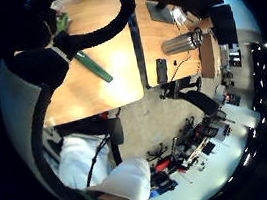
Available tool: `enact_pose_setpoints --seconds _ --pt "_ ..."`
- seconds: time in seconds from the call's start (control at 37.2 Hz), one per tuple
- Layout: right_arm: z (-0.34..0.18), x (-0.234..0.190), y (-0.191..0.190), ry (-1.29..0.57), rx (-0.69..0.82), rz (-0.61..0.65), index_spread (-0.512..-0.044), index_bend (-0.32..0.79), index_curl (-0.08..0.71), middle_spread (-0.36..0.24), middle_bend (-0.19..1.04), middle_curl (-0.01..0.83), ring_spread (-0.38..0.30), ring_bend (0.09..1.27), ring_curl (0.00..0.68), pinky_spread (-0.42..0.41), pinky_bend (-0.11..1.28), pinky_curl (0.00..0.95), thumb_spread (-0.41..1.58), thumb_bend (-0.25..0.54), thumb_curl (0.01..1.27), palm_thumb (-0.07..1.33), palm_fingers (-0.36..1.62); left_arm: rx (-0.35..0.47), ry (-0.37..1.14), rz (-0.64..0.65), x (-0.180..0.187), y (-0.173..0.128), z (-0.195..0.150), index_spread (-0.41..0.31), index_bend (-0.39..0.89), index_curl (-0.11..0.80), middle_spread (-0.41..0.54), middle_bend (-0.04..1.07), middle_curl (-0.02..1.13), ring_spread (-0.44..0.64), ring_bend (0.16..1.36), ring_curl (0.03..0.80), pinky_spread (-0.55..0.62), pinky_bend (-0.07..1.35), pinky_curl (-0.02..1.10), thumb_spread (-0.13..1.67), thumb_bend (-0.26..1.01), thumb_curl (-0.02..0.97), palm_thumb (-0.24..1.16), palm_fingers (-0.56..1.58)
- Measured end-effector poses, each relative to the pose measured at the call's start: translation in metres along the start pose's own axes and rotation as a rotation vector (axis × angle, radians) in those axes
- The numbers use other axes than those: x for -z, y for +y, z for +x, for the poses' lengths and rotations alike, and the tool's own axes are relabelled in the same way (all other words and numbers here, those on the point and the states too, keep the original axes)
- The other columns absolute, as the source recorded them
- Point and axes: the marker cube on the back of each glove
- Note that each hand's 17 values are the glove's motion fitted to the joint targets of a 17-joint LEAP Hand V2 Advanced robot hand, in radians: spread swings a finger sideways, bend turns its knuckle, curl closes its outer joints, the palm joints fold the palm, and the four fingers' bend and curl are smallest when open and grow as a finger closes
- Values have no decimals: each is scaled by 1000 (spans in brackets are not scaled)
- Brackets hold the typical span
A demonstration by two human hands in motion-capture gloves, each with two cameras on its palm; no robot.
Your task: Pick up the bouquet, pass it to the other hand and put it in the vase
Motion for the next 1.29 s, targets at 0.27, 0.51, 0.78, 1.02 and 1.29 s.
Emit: enact_pose_setpoints --seconds 0.27,0.51,0.78,1.02,1.29 --pt "63 -88 -58 -42 -148 -85 -145 30 25 24 385 369 -37 750 378 110 761 376 1041 -5 252 415 575 -27 8 -9 -15 -12 -4 -36 158 312 73 177 283 176 513 270 369 217 286 1080 -21 221 185 322" --pt "74 -155 -46 -86 -259 -211 -144 23 21 -2 401 390 -86 766 386 82 764 374 1037 -7 284 518 581 -50 14 -38 -13 -8 2 -35 159 321 74 176 297 183 515 277 370 215 300 1083 -22 234 182 317" --pt "44 -185 7 50 -303 -355 -157 40 29 -39 435 413 -124 771 393 41 748 366 1020 -11 306 584 630 -30 -16 -70 -25 -13 -1 -35 162 329 74 174 308 186 516 284 371 211 313 1082 -23 239 172 314" --pt "40 -190 -9 143 -368 -213 -212 222 132 -93 413 430 -169 746 399 -62 634 340 985 12 332 725 875 -61 -28 -98 -24 -11 12 -41 171 340 74 173 313 190 507 286 376 201 318 1083 -23 244 167 313" --pt "25 -190 -1 107 -325 -312 -210 223 247 -109 416 472 -200 664 420 -225 580 355 1038 96 382 958 1173 -63 -16 -114 -28 -13 11 -45 167 347 74 171 317 201 503 288 380 197 322 1087 -22 250 164 313"
